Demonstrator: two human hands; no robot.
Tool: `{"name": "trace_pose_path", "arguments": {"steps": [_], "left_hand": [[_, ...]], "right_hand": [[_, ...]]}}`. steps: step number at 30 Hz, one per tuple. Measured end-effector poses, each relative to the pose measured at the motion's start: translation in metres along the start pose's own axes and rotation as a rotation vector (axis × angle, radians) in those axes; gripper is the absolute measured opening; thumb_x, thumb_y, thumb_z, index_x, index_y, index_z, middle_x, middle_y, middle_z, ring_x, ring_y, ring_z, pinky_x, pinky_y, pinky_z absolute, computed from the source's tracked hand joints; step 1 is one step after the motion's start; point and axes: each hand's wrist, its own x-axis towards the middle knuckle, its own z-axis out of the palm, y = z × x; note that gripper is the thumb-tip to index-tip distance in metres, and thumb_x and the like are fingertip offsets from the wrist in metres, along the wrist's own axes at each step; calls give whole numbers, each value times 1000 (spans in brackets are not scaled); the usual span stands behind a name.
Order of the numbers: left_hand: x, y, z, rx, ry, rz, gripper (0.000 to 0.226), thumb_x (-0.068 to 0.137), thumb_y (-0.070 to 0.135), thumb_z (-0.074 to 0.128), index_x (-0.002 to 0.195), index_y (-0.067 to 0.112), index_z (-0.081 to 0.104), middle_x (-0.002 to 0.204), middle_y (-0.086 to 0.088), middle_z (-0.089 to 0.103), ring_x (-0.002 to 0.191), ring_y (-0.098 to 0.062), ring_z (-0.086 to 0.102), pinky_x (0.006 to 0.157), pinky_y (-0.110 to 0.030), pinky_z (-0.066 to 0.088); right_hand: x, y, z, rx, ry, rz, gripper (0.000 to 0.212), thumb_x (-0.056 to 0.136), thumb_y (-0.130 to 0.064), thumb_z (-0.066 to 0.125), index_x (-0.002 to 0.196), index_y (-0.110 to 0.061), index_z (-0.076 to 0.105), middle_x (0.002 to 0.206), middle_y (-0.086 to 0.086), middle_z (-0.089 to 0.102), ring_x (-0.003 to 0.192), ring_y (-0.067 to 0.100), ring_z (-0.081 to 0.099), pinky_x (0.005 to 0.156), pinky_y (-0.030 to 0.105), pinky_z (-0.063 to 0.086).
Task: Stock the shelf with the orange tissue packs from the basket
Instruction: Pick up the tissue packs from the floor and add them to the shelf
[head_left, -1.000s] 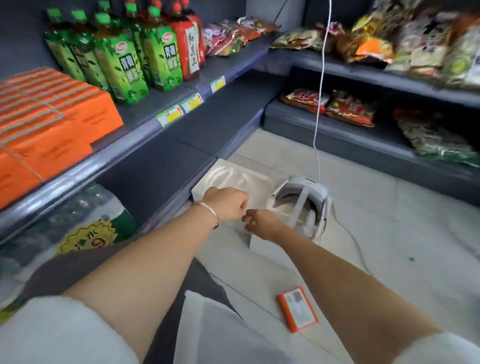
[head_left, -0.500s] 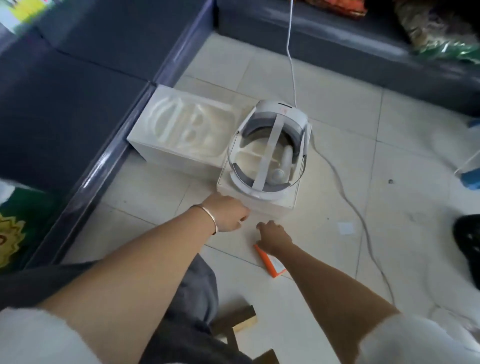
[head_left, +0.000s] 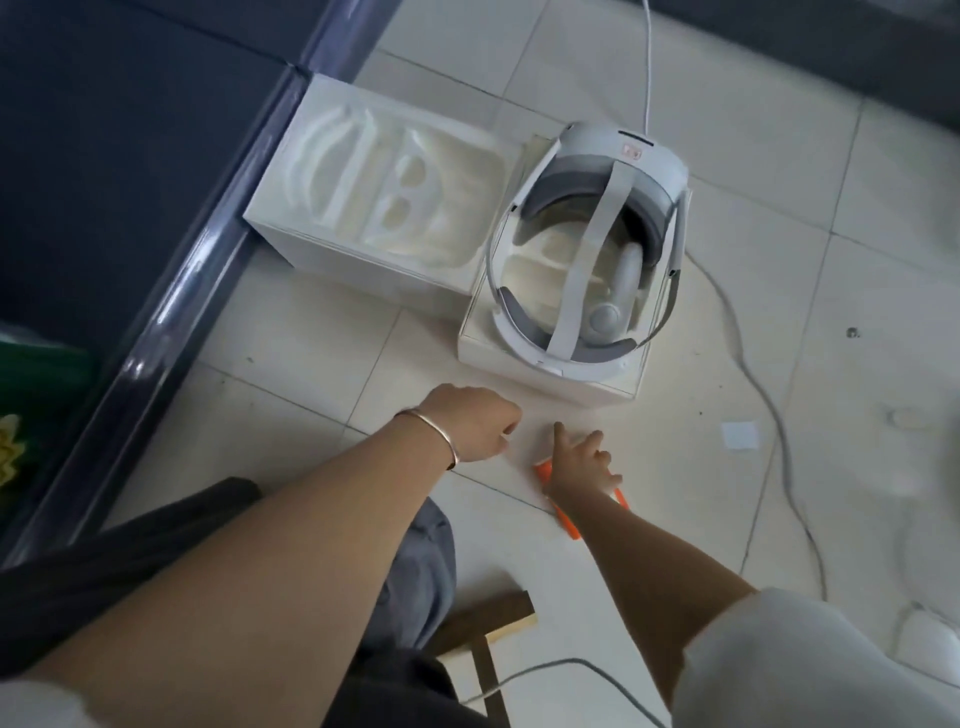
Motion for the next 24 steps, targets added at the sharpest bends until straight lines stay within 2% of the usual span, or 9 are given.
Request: {"name": "trace_pose_path", "arguments": {"steps": [4,8,11,15,17,20,24], "left_hand": [[-4,1,-5,-24,19,-20,27,95,24,42,120,22,53,124,-4,55,114,-25,52,88,-32,37],[-14,-2,-13,-38,39,-47,27,94,24,43,119,22,53,125,-3,54,115,-25,52,88,-32,38],[-24,-3,-19,-29,66,-40,28,95,25,42,121,21,53,125,-3,54,114,-24,51,88,-33,38],[-30,-11,-11,-42,45,-58,26,95,27,43,118,20,53,122,-3,55,112,-25,53,86,-32,39],[-29,-17,-3,-30,11,-71,26,95,28,43,118,21,53,122,-3,55,112,-25,53,82,-31,36],[-24,-25,2,-53,-8,-92,26,94,27,44,117,22,53,122,-3,55,112,-25,53,82,-30,36],[-17,-27,-1,-106,3,-104,27,94,27,43,118,22,53,123,-3,54,111,-26,54,81,-31,37]], "right_hand": [[-6,-4,-1,-19,68,-49,60,83,-26,60,135,-32,29,125,12,36,115,33,40,91,49,42],[-13,-10,-13,-64,46,-122,43,87,-10,48,127,-24,41,123,9,38,117,30,39,90,44,41],[-12,-16,-17,-2,4,-123,52,87,-10,53,132,-29,34,125,7,34,117,30,37,88,45,41],[-15,-17,-9,38,-133,-135,85,78,-26,73,140,-39,16,133,6,28,122,31,34,90,52,39],[-19,-14,-1,-11,-171,-180,97,70,-31,80,140,-41,13,135,5,27,123,33,33,94,57,39],[-25,-13,12,-75,-121,-233,88,72,-25,78,138,-38,21,131,8,32,119,33,37,95,59,39],[-25,-19,17,-149,-56,-249,71,74,-19,73,132,-24,31,127,10,39,117,33,40,94,50,43]]}}
